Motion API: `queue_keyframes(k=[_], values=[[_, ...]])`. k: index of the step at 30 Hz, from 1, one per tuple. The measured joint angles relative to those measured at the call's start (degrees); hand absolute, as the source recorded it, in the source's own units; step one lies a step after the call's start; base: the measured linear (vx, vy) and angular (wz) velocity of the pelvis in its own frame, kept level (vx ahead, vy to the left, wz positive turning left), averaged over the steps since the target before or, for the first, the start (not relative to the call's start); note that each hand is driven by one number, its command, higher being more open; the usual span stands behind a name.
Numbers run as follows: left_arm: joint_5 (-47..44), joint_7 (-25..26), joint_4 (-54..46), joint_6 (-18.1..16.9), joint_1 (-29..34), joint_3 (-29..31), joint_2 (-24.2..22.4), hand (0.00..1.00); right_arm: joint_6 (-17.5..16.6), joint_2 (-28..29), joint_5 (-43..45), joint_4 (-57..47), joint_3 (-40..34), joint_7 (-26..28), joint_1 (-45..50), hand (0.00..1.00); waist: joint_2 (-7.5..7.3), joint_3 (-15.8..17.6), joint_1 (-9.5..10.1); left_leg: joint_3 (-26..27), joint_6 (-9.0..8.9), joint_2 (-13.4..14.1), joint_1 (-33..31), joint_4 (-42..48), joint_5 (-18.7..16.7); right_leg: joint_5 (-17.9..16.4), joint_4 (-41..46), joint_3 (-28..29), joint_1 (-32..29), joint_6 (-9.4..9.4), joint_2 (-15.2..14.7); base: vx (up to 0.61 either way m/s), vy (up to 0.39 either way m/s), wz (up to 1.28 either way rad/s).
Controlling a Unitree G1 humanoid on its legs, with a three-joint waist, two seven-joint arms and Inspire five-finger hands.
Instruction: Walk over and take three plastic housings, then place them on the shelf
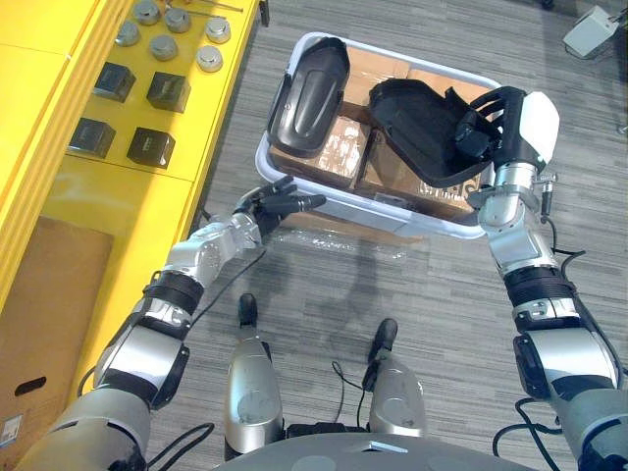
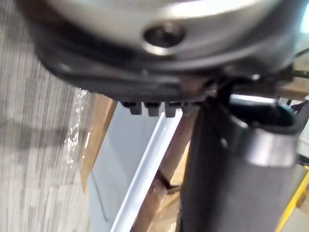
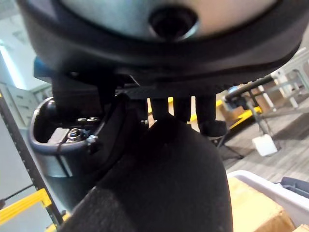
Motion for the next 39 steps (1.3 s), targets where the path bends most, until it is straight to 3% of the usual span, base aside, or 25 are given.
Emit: queue_keyframes(k=[8, 16, 22, 27, 33, 39], values=[[-6.32, -1.88, -0.35, 0.19, 1.94, -0.68, -1.43, 1.0, -2.09, 0.97, -2.34, -2.36, 0.03, -0.63, 2.47, 0.0, -0.23, -0.72, 0.05, 0.31, -0.06, -0.19, 2.82, -1.62, -0.07, 0.12, -0.97, -0.1, 2.52, 0.16, 0.0, 0.0, -0.001, 0.0], [-15.46, -4.03, -3.08, 2.79, 6.34, -2.62, -4.22, 1.0, -4.34, 2.8, -5.82, -4.4, 0.07, -2.43, 8.93, 0.0, -1.07, -4.98, -0.38, 1.05, -0.2, -0.66, 5.01, -4.4, 0.68, 0.13, -2.76, -0.1, 3.88, 0.16, -0.01, 0.04, -0.012, -0.02], [-15.18, -3.0, -3.65, 2.03, 8.79, -5.03, -6.88, 1.0, -7.39, 3.15, -7.66, -4.42, 0.2, -2.96, 11.14, 0.0, -1.03, -8.35, -1.32, 1.55, -0.42, -0.71, 6.53, -6.5, 0.92, 0.12, -2.85, -0.04, 4.12, 0.15, 0.01, 0.01, -0.006, -0.02], [-10.48, 0.96, -3.66, -1.37, 11.2, -6.06, -8.31, 1.0, -8.58, 3.18, -8.8, -7.57, 0.49, -3.4, 14.13, 0.0, -1.01, -10.65, -1.71, 2.18, -0.55, -0.72, 8.21, -8.15, 1.08, 0.09, -2.9, 0.26, 4.66, 0.12, 0.06, 0.01, -0.013, -0.05], [-10.47, 0.37, -3.7, -2.62, 13.26, -5.43, -7.86, 1.0, -9.17, 3.18, -8.93, -8.23, 1.11, -3.66, 16.95, 0.0, -0.77, -12.98, -1.62, 2.36, -0.63, -0.76, 9.48, -9.27, 1.6, -0.07, -2.93, 0.46, 5.13, -0.11, 0.11, 0.0, -0.004, -0.02], [-11.27, -1.28, -4.75, -2.3, 14.37, -5.32, -8.02, 1.0, -13.92, 3.18, -11.24, -8.17, 1.26, -5.4, 17.41, 0.0, -0.68, -14.0, -1.81, 2.31, -0.68, -0.71, 10.01, -10.57, 2.57, -0.59, -2.95, 0.22, 5.13, -0.78, 0.28, 0.0, 0.0, 0.0]])
